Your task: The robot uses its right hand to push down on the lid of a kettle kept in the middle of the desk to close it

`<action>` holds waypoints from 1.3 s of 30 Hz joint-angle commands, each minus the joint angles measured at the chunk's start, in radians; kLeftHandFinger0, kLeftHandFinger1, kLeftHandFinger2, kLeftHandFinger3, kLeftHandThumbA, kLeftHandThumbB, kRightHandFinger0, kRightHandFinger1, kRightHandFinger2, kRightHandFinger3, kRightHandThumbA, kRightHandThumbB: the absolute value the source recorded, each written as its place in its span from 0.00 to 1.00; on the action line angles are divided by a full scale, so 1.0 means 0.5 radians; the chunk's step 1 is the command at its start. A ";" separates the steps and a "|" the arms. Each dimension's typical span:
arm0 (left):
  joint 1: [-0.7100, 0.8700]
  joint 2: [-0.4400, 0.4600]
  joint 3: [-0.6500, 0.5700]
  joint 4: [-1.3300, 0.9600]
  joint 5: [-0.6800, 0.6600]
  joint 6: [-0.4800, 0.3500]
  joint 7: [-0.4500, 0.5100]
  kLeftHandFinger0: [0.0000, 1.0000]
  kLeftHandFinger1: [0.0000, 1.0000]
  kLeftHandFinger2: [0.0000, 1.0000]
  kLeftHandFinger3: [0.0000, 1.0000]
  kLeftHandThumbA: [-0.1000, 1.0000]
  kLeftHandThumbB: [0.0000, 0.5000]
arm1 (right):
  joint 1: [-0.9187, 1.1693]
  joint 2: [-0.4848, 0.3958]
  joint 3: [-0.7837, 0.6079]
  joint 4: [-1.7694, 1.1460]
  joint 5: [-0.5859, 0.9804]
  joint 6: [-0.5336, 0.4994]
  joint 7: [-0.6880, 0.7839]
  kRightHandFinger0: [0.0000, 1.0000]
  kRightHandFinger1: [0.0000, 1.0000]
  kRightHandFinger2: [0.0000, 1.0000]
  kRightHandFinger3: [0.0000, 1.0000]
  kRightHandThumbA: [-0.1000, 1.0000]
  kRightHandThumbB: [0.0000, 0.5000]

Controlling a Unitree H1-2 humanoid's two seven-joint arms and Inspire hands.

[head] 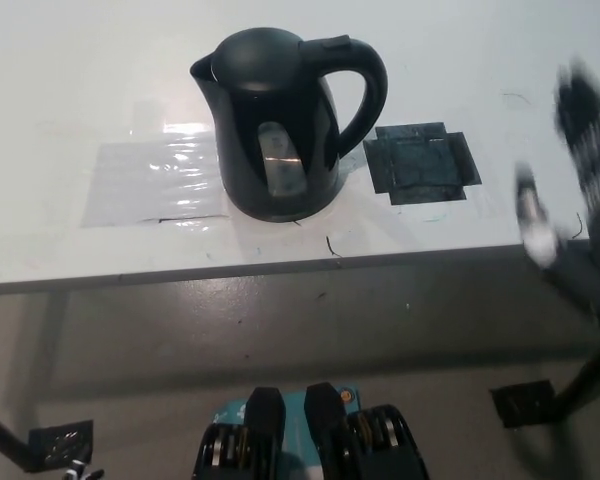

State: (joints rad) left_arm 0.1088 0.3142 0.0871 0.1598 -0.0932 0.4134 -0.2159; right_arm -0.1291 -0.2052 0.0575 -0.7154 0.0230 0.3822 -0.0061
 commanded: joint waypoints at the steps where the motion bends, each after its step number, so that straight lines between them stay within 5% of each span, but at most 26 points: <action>1: 0.006 0.056 0.047 -0.090 -0.036 0.022 -0.014 1.00 1.00 1.00 1.00 1.00 0.21 | 0.253 -0.091 -0.019 -0.094 0.130 -0.083 0.144 1.00 1.00 1.00 1.00 0.43 0.09; 8: -0.004 0.060 0.084 -0.075 -0.035 0.007 -0.008 1.00 1.00 1.00 1.00 1.00 0.26 | 0.396 -0.053 -0.105 0.482 0.034 -0.567 0.063 1.00 1.00 1.00 1.00 0.24 0.00; 13: -0.019 0.064 0.091 -0.076 -0.027 0.003 -0.012 1.00 1.00 1.00 1.00 1.00 0.23 | 0.346 0.031 -0.207 0.919 0.078 -0.715 0.026 1.00 1.00 1.00 1.00 0.32 0.00; 18: -0.057 0.078 0.089 -0.061 -0.019 -0.003 -0.014 1.00 1.00 1.00 1.00 1.00 0.26 | 0.265 0.084 -0.272 1.372 0.090 -0.960 0.019 1.00 1.00 1.00 1.00 0.30 0.00; 21: -0.062 0.085 0.084 -0.083 -0.017 0.026 -0.018 1.00 1.00 1.00 1.00 1.00 0.26 | 0.225 0.117 -0.322 1.689 0.177 -1.143 0.057 1.00 1.00 1.00 1.00 0.12 0.00; 28: -0.099 0.071 0.060 -0.055 -0.010 -0.004 -0.027 1.00 1.00 1.00 1.00 1.00 0.23 | 0.136 0.142 -0.436 2.408 0.248 -1.422 0.062 1.00 1.00 1.00 1.00 0.00 0.00; 33: -0.163 0.090 0.084 -0.041 -0.013 0.006 -0.015 1.00 1.00 1.00 1.00 1.00 0.30 | -0.034 0.154 -0.539 2.619 0.382 -1.359 0.137 1.00 1.00 1.00 1.00 0.00 0.00; 39: -0.177 0.093 0.074 -0.036 -0.015 0.014 -0.027 1.00 1.00 1.00 1.00 1.00 0.27 | -0.083 0.151 -0.622 2.724 0.468 -1.305 0.229 1.00 1.00 1.00 1.00 0.00 0.00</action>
State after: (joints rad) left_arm 0.0319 0.3273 0.1192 0.1517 -0.0957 0.4194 -0.2177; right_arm -0.1337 -0.1269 -0.2198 0.6354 0.1695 -0.1736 0.0510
